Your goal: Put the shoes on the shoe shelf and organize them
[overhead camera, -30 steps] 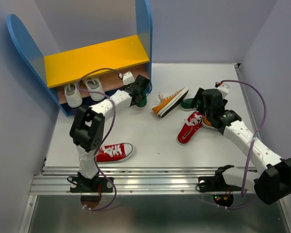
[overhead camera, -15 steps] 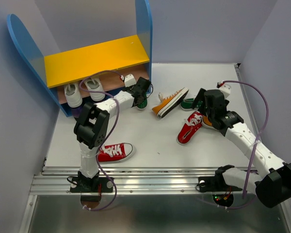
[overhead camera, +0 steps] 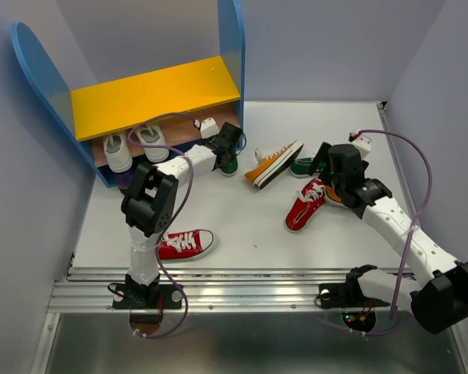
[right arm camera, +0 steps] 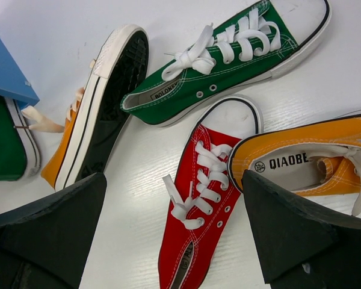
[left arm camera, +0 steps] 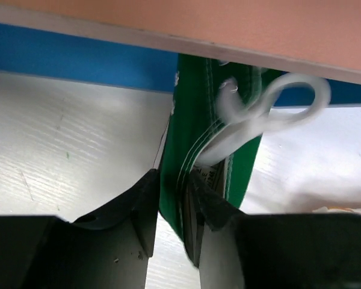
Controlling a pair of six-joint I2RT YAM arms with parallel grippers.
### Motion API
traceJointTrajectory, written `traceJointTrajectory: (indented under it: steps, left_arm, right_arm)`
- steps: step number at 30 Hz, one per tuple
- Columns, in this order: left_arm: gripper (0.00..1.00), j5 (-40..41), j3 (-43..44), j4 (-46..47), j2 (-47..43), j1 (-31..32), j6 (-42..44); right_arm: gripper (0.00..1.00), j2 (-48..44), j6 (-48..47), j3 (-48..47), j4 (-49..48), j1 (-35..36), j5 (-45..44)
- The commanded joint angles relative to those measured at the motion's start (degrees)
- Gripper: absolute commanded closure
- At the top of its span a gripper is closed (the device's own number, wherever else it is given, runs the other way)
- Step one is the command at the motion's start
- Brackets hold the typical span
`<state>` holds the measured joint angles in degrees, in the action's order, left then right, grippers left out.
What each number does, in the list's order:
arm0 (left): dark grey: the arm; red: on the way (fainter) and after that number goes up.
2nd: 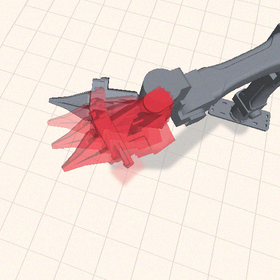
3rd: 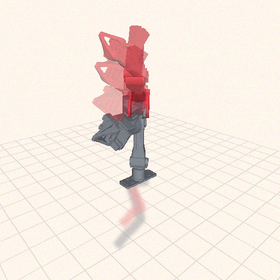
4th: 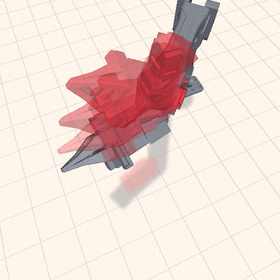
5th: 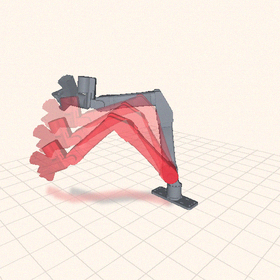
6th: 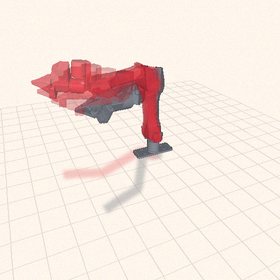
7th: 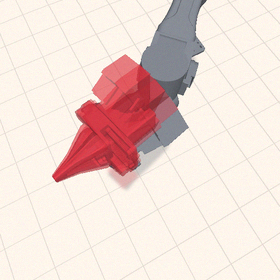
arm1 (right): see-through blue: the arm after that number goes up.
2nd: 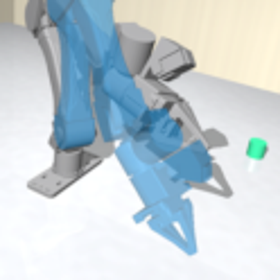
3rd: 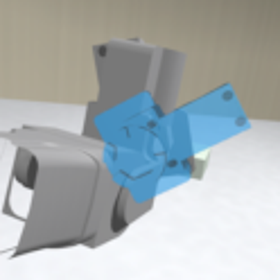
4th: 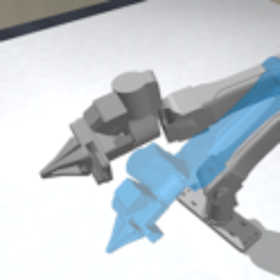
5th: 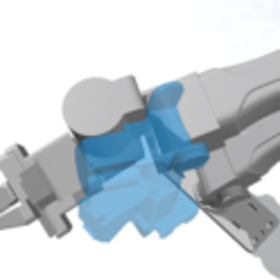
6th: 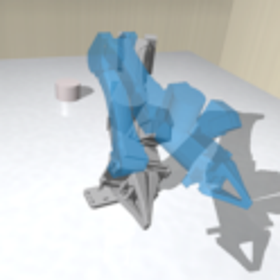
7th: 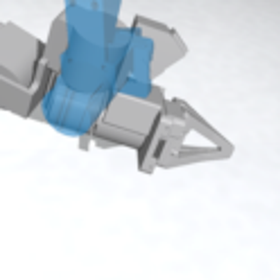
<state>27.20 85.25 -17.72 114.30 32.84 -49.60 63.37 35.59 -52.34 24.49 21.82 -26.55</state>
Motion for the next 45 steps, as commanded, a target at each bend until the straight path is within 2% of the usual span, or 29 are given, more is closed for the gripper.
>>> traceJointTrajectory:
  steps: [1,3,8,13,15,16,24,29,38,43,45]
  left_arm:
    - [0.62,0.22,1.5,2.86,-2.76,-0.23,-0.14]
    - [0.58,0.4,-1.04,3.74,-4.25,0.2,-0.23]
    - [0.56,0.75,-5.09,7.25,-6.19,0.73,-0.23]
    - [0.34,2.85,-7.12,9.63,-7.69,2.22,1.0]
    - [0.2,3.91,-7.56,10.07,-8.13,3.28,1.44]
    - [0.2,4.17,-7.73,10.07,-8.22,3.63,1.44]
    - [0.28,4.97,-9.75,10.07,-7.6,5.13,0.21]
    - [0.26,5.84,-11.51,11.82,-8.83,6.18,0.47]
    - [0.24,12.61,-14.68,14.72,-12.7,9.17,1.7]
    - [0.36,14.55,-13.89,14.82,-11.57,9.87,2.05]
    - [0.34,15.42,-13.01,13.59,-10.59,10.05,1.09]
  right_arm:
    - [0.0,-1.59,0.27,0.39,0.03,0.06,-0.35]
    - [0.0,-1.15,0.35,0.48,0.12,0.06,-0.26]
    - [0.0,-0.18,0.35,-0.05,0.03,0.06,0.53]
    - [0.0,-0.09,0.18,-0.31,0.03,0.06,0.53]
    - [0.0,-0.27,0.26,-0.05,0.03,0.06,0.62]
    - [0.0,-0.27,0.18,-0.05,0.12,0.06,0.53]
    - [0.0,-0.45,0.27,0.31,0.12,0.06,0.62]
    - [0.0,-0.44,0.18,0.22,0.12,0.06,0.79]
    - [0.0,0.43,0.53,0.39,0.03,0.06,1.32]
    - [0.0,0.61,0.53,0.31,0.03,0.06,1.41]
    - [0.0,0.61,0.44,0.22,0.03,0.06,1.32]
